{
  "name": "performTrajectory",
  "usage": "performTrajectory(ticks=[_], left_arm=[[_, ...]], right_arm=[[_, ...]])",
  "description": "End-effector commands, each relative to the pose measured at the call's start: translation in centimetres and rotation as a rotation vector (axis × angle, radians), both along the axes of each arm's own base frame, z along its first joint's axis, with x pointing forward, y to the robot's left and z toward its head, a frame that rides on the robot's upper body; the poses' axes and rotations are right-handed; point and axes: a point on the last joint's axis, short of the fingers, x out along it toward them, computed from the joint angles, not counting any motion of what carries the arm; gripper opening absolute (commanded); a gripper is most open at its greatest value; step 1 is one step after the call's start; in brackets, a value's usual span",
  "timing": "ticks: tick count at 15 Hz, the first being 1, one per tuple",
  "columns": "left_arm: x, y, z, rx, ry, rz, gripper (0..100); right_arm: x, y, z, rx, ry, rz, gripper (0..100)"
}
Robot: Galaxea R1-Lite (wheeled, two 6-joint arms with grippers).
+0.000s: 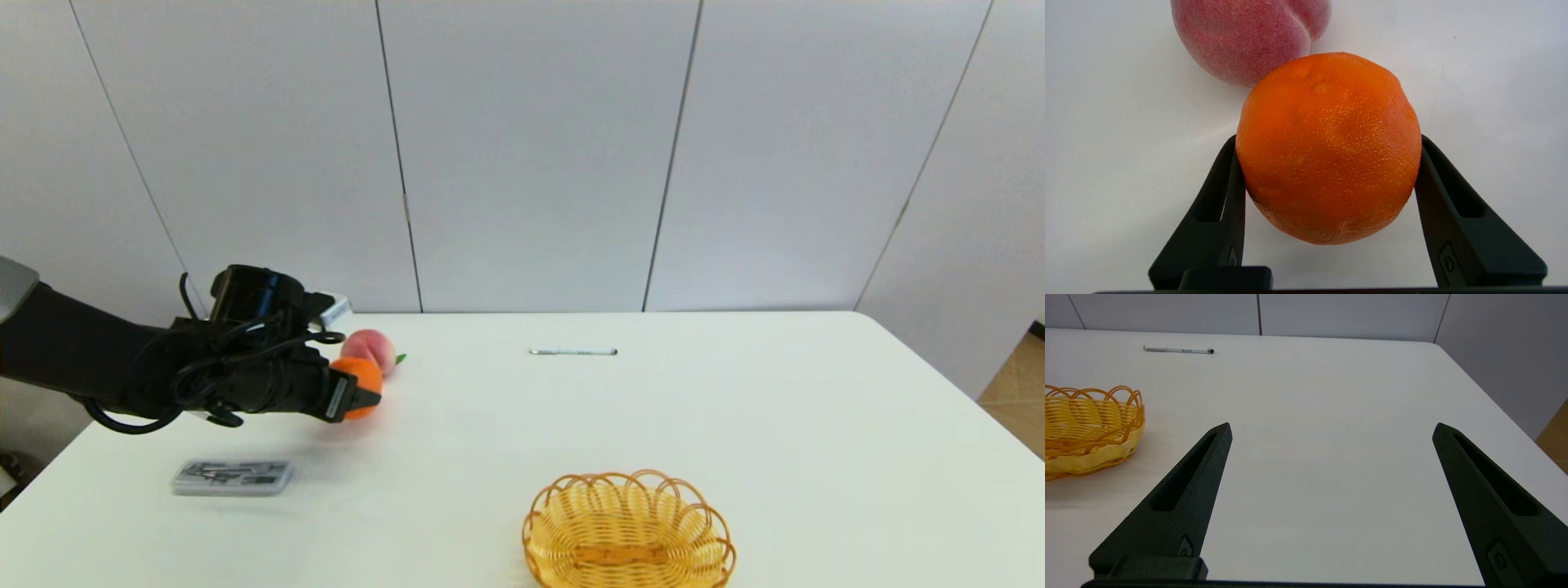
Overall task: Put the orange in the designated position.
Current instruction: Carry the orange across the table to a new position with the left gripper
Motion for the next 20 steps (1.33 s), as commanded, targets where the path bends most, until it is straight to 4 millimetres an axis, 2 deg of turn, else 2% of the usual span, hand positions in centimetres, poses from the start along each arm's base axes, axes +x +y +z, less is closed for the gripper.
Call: performTrajectory(ticks=[1,12,20], left_arm=[[-0.08,0.02,-0.30,0.001,0.006,-0.001,0],[0.46,-0.08,-0.61,-0.009,-0.042,0.000,0],[0.03,0.00,-1.28,-0.009,-0.046,-0.001,0]], right_arm=[[0.01,0.00,0.00,0.000,0.001,0.001,100],[0.01,0.00,0.00,0.000,0.001,0.001,100],[0.01,0.00,0.00,0.000,0.001,0.001,100]])
